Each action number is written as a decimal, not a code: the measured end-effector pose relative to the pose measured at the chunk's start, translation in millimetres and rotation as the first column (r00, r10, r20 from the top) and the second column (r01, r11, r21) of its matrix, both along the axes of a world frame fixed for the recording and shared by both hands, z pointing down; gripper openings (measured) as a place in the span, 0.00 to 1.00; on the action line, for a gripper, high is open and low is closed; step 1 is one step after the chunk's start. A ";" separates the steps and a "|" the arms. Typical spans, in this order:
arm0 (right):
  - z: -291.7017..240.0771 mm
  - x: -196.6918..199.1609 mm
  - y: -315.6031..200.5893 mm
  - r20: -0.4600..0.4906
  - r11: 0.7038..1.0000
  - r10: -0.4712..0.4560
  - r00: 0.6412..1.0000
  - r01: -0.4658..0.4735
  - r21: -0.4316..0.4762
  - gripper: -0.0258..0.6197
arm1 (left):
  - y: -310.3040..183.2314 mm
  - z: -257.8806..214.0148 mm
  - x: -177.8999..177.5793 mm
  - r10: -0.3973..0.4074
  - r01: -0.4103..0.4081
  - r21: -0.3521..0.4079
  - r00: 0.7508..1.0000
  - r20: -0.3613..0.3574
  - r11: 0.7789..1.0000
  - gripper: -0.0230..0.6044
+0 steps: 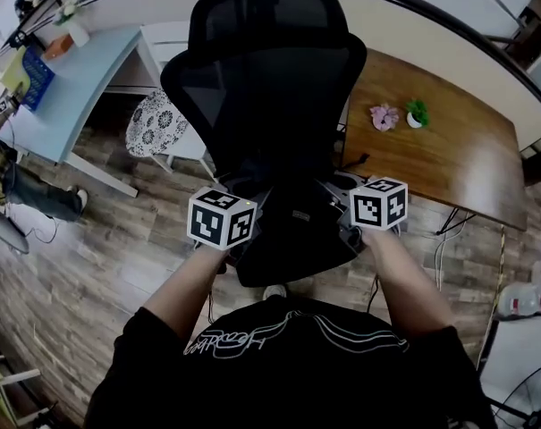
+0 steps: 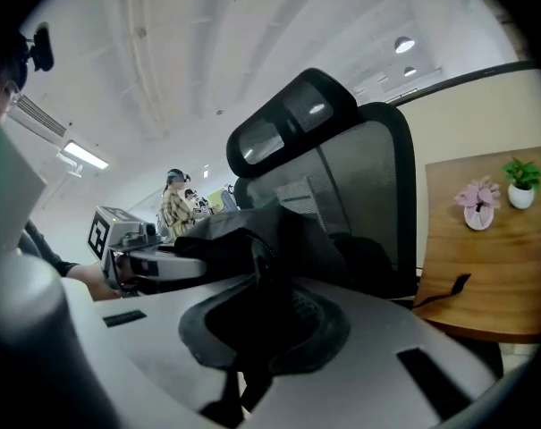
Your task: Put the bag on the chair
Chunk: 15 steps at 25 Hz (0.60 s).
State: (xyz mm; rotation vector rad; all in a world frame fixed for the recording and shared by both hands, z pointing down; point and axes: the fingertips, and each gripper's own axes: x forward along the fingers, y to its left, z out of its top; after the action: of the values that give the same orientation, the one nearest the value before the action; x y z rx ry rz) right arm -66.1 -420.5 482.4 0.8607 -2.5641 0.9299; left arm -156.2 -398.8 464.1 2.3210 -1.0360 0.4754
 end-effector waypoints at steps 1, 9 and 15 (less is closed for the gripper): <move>4.4 -0.3 -4.8 -0.003 1.000 0.009 1.000 -0.009 -0.008 0.07 | -5.5 4.2 -0.3 0.007 -0.007 -0.002 1.000 0.002 1.000 0.09; 50.1 -3.9 -35.8 -0.063 0.997 0.049 0.997 -0.053 -0.058 0.08 | -38.1 53.6 -6.9 0.055 -0.053 -0.043 0.998 0.039 0.998 0.09; 85.8 -15.7 -44.5 -0.110 0.992 0.045 0.993 -0.057 -0.110 0.08 | -51.0 92.6 -19.2 0.043 -0.035 -0.092 0.995 0.086 0.995 0.09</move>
State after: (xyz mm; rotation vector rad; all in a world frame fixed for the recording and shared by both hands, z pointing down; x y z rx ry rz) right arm -81.8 -465.1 568.2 0.9215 -2.3849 1.0038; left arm -175.3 -449.8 556.7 2.2611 -0.9905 0.6318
